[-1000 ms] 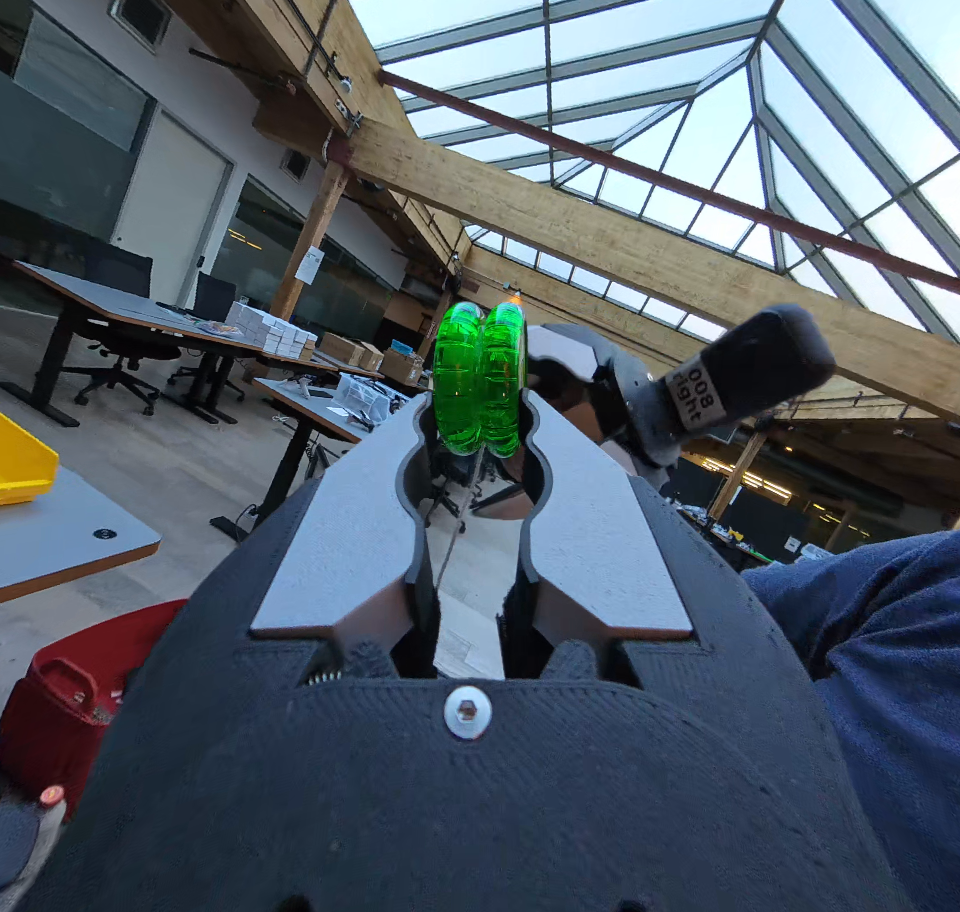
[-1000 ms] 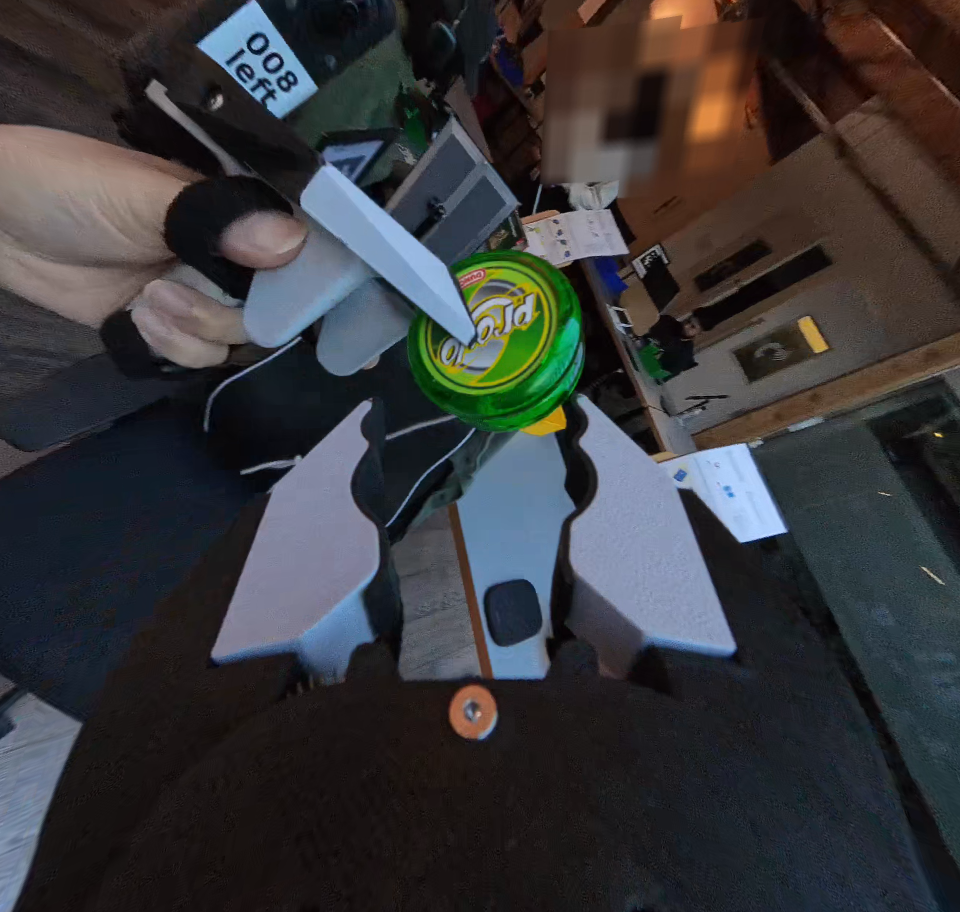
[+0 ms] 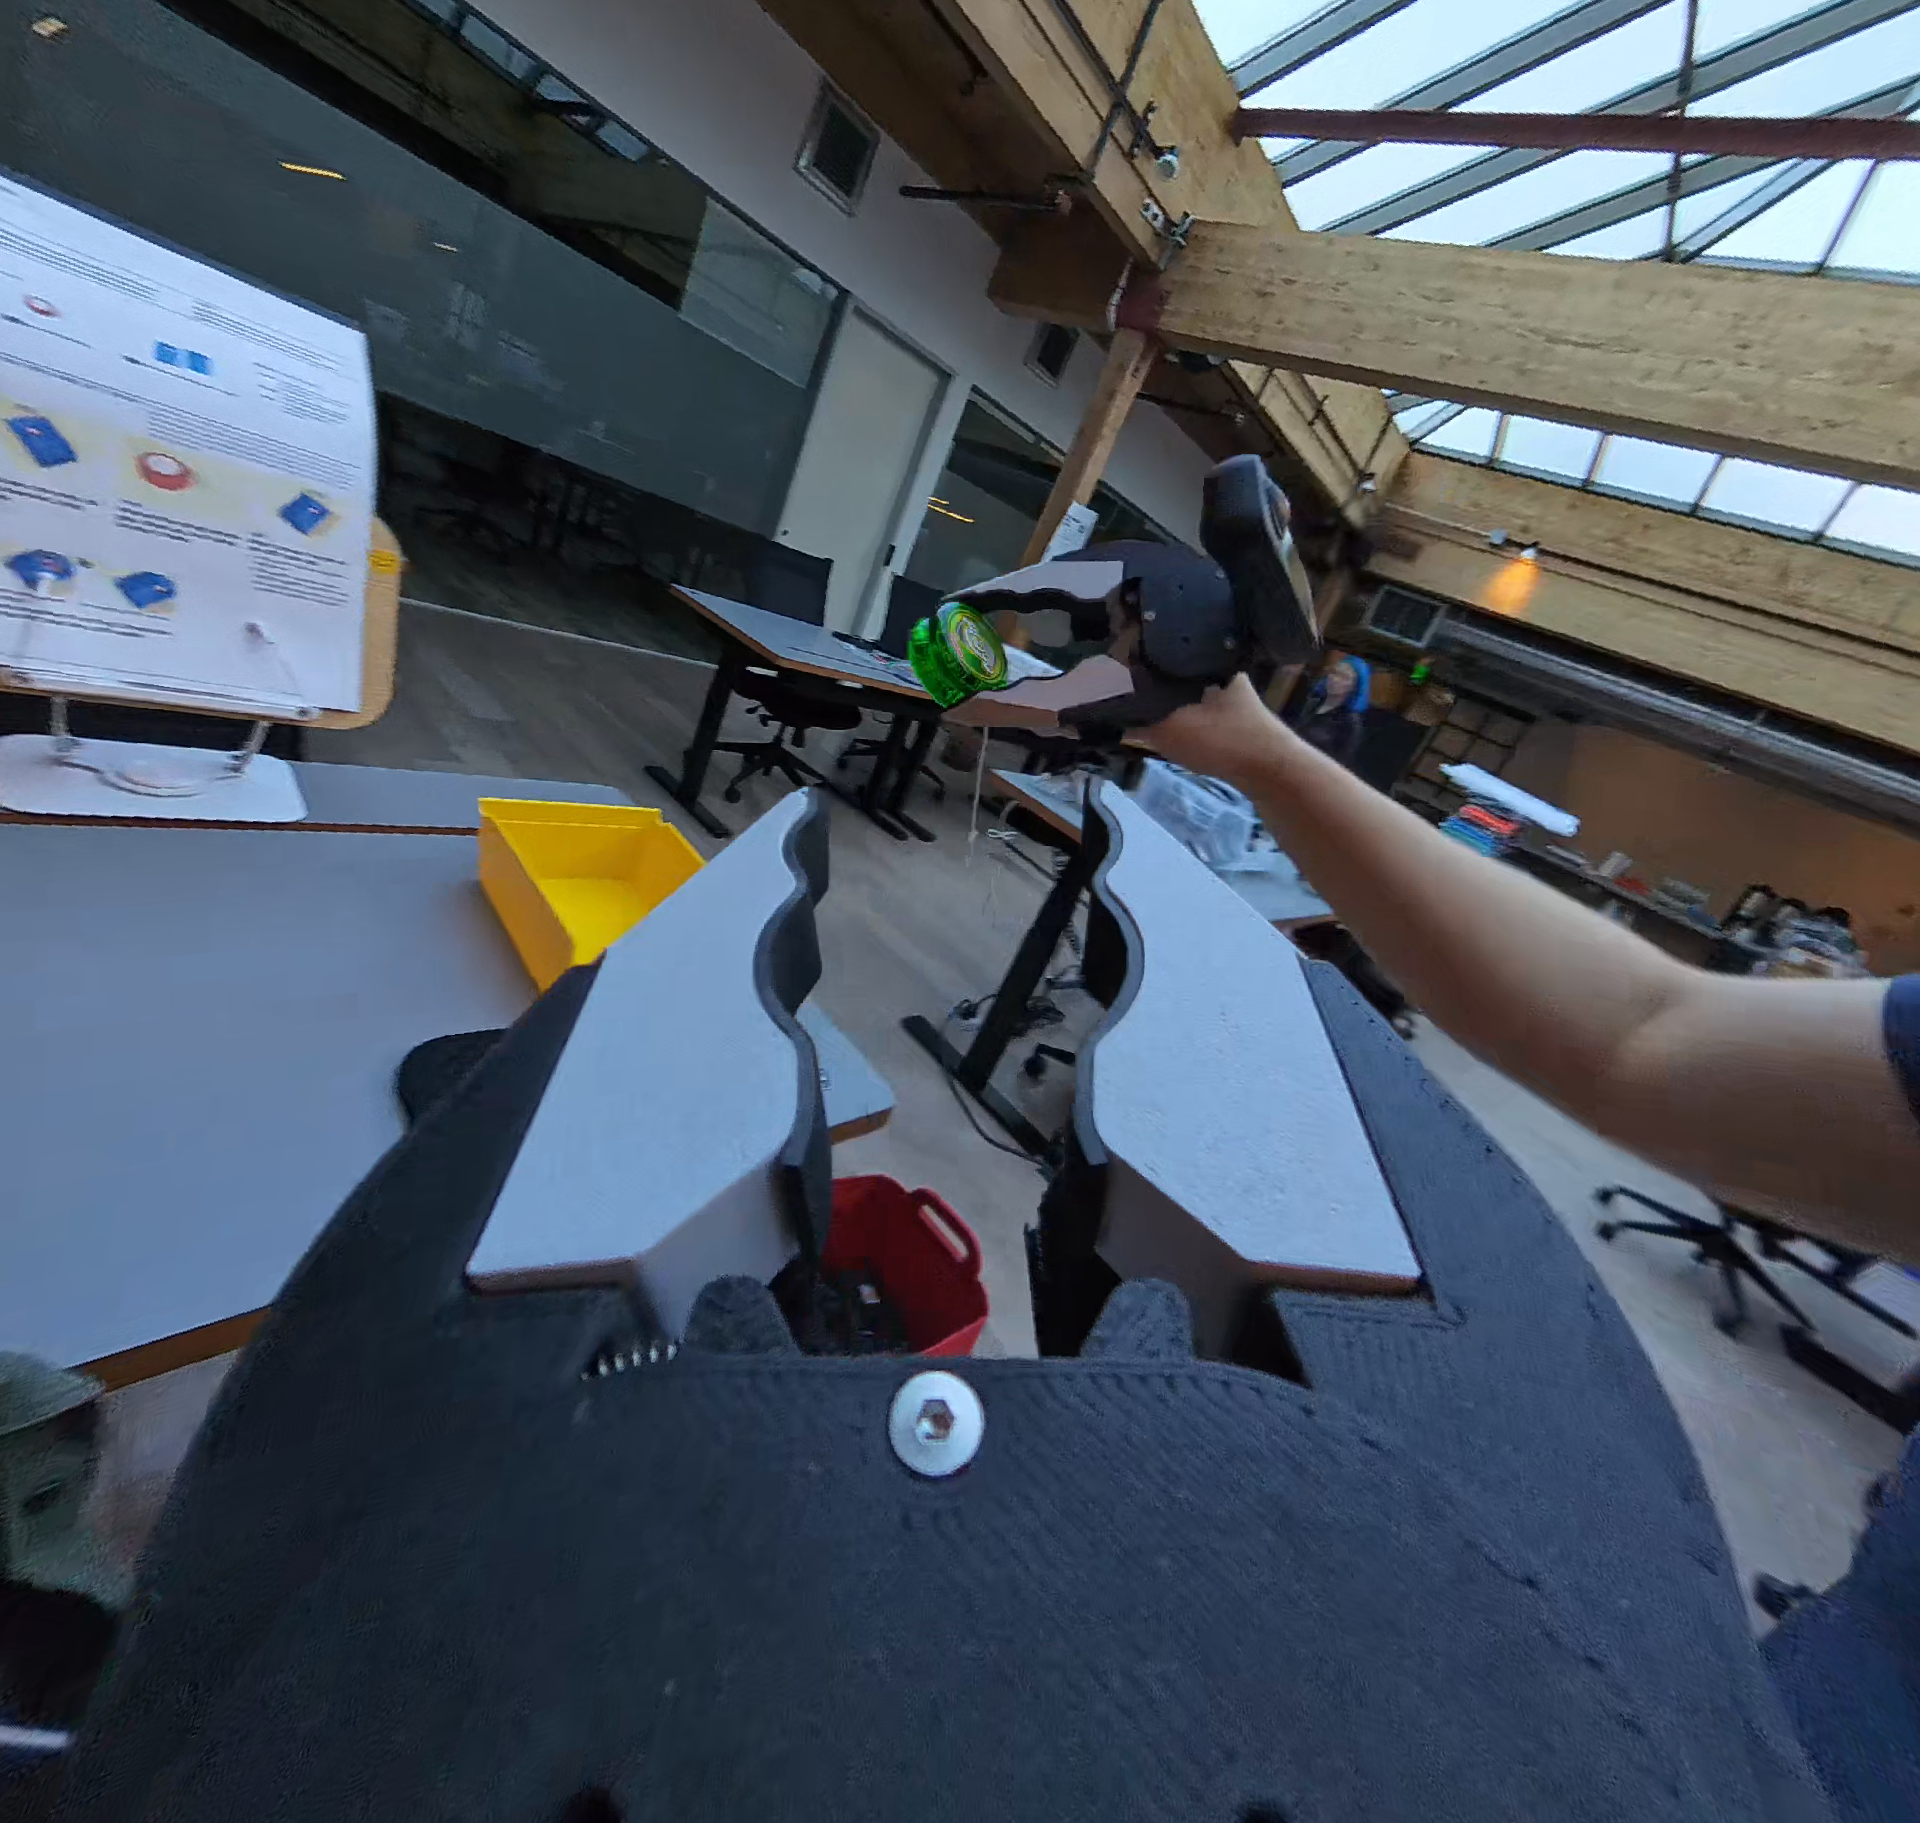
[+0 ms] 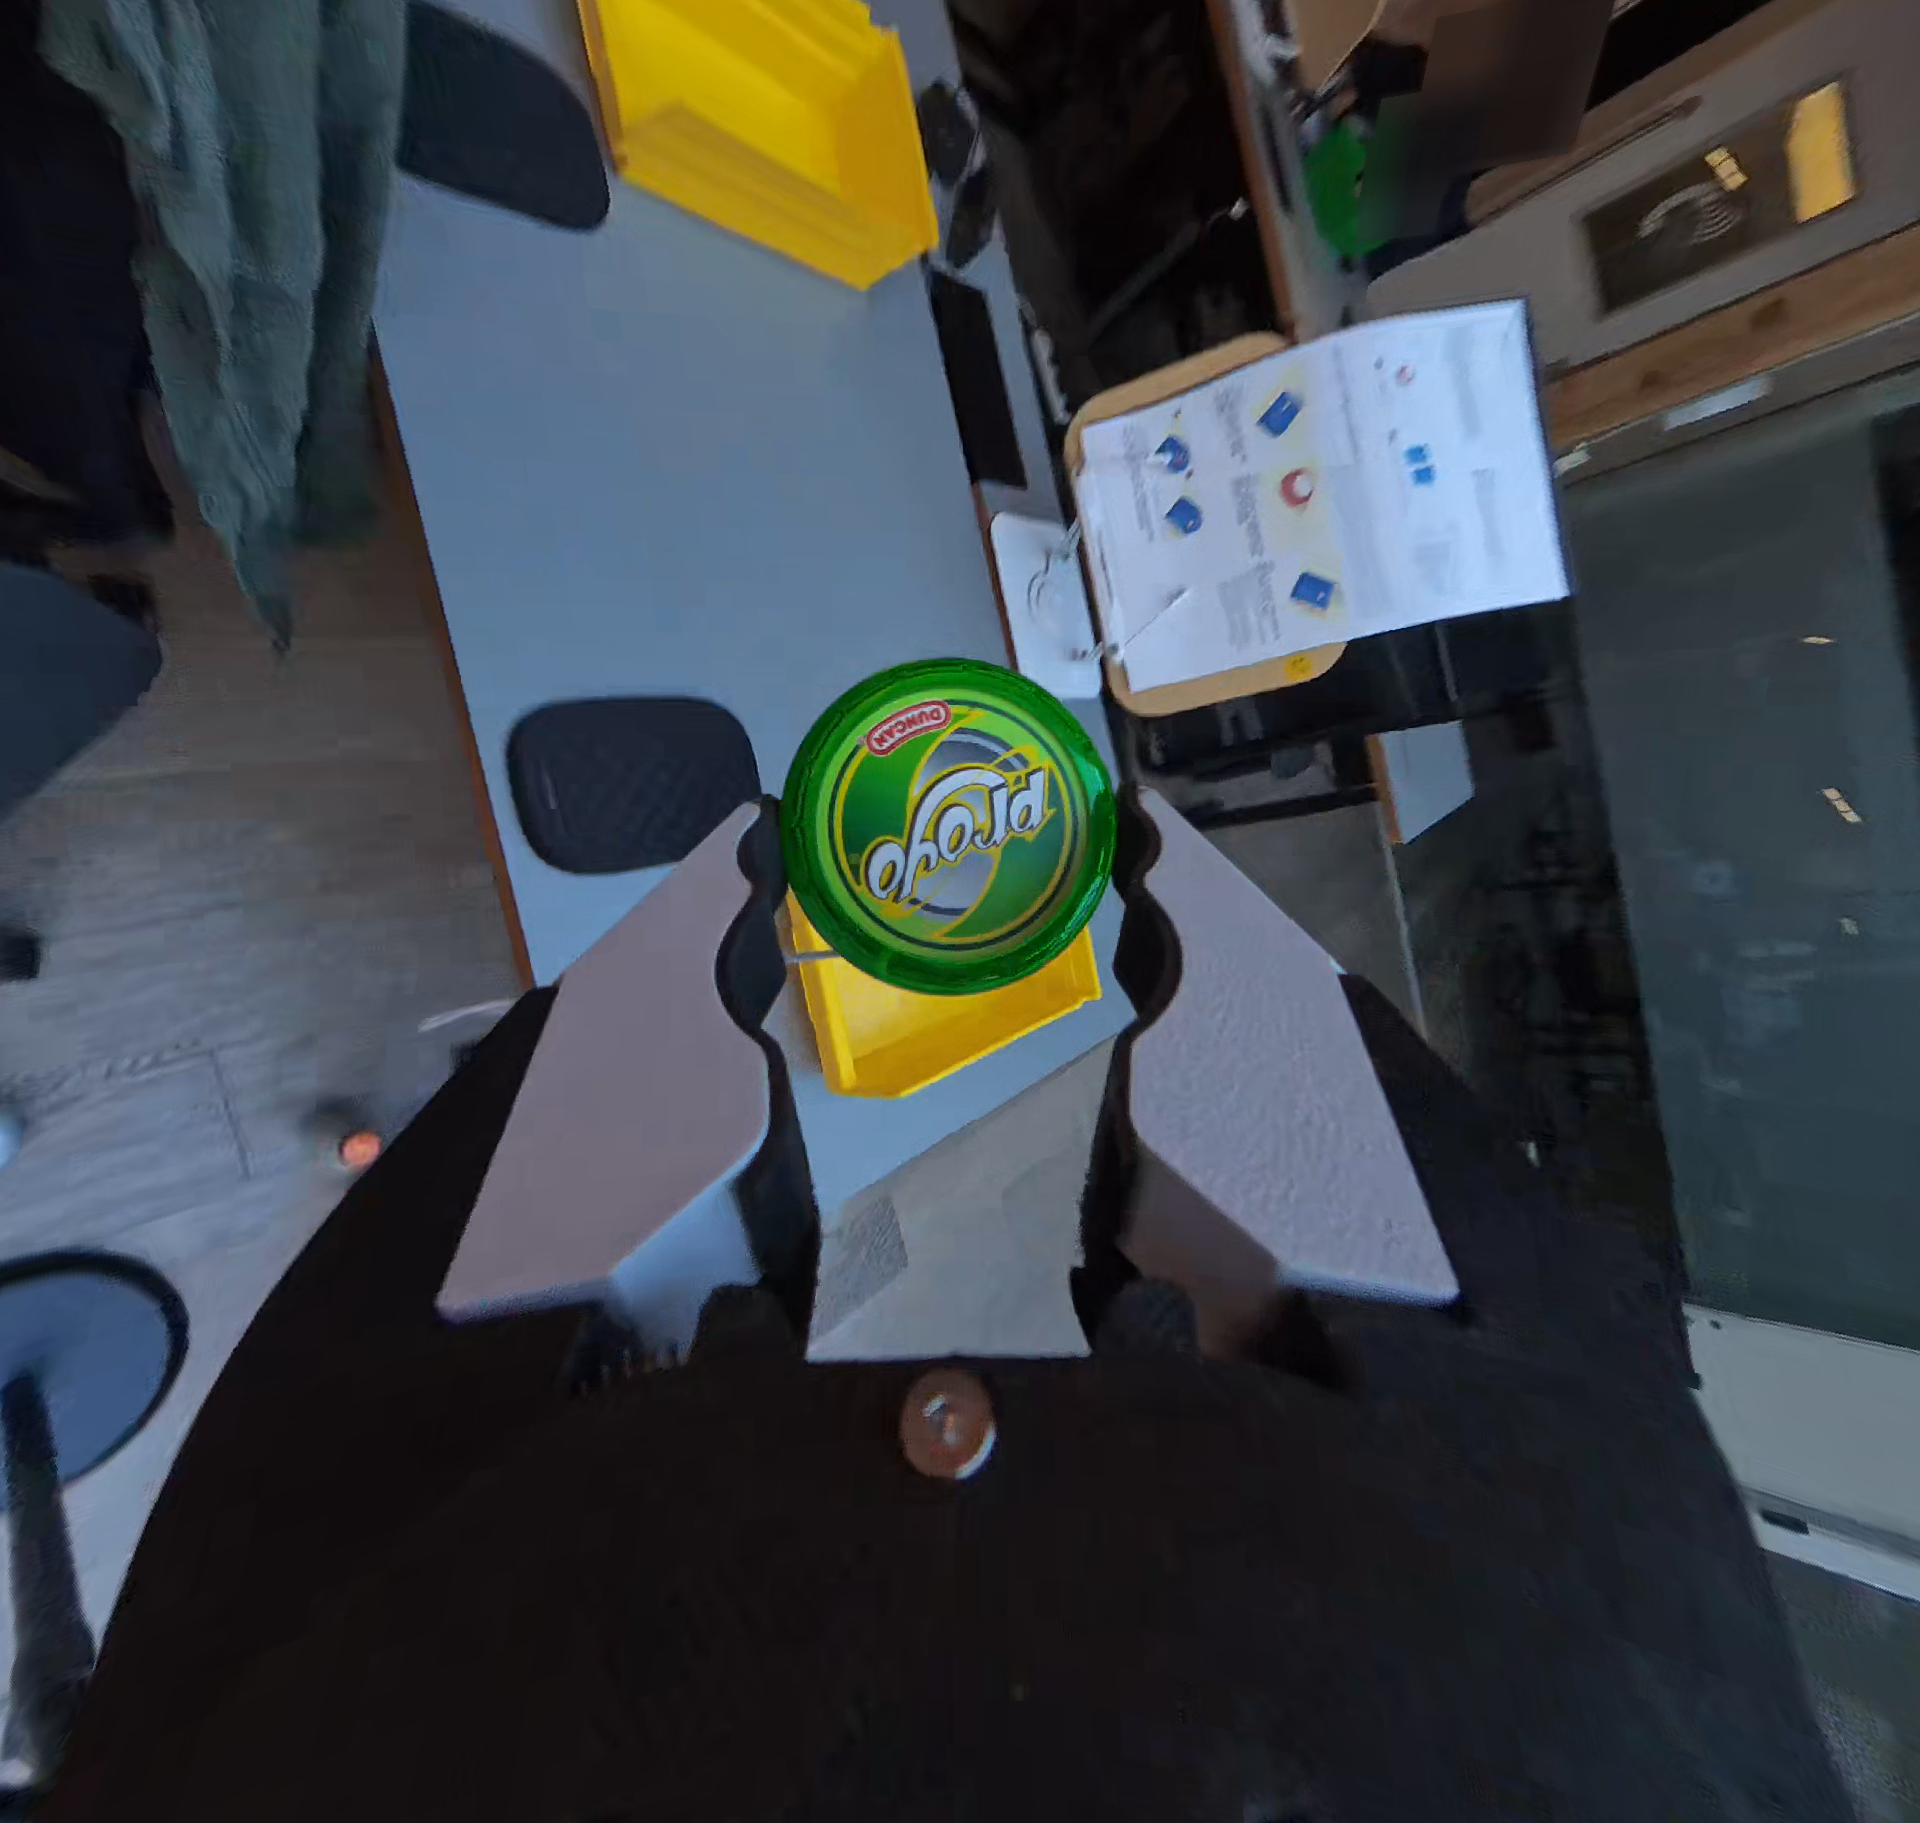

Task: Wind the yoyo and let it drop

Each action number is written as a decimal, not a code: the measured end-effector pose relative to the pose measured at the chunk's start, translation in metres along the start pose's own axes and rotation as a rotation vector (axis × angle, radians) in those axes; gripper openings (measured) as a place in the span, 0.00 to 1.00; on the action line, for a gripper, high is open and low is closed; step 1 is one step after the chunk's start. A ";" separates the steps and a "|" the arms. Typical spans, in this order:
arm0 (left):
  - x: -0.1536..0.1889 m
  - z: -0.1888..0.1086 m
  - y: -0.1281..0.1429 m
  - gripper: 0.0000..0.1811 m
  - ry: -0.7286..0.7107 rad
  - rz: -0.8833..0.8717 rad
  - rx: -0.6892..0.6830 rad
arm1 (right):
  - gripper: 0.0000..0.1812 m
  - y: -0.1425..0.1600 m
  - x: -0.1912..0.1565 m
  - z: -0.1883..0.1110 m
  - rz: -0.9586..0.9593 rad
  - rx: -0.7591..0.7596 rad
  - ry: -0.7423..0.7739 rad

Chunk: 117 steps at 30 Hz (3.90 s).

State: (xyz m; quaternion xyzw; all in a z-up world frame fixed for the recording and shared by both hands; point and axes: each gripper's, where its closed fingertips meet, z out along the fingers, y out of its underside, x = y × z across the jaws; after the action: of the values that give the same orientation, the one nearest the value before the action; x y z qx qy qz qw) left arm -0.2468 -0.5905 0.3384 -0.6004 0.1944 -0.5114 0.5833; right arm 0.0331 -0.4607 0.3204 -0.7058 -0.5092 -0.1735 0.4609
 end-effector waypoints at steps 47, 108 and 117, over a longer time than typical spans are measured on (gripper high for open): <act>-0.184 0.048 -0.010 0.21 -0.903 0.230 -0.042 | 0.34 0.400 -0.054 0.478 0.266 -0.542 -0.707; 0.384 0.370 0.234 0.46 1.317 -0.065 -0.093 | 0.60 0.177 -0.450 -0.660 0.649 -1.056 1.808; 0.159 0.280 0.238 0.40 1.355 0.003 0.101 | 0.44 0.065 -0.394 -0.419 0.245 -0.409 1.887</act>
State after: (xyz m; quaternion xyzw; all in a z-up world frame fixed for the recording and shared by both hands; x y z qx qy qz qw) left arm 0.1386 -0.6398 0.2432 -0.1191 0.4936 -0.7824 0.3607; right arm 0.0182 -1.0314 0.2238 -0.3911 0.1866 -0.7038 0.5629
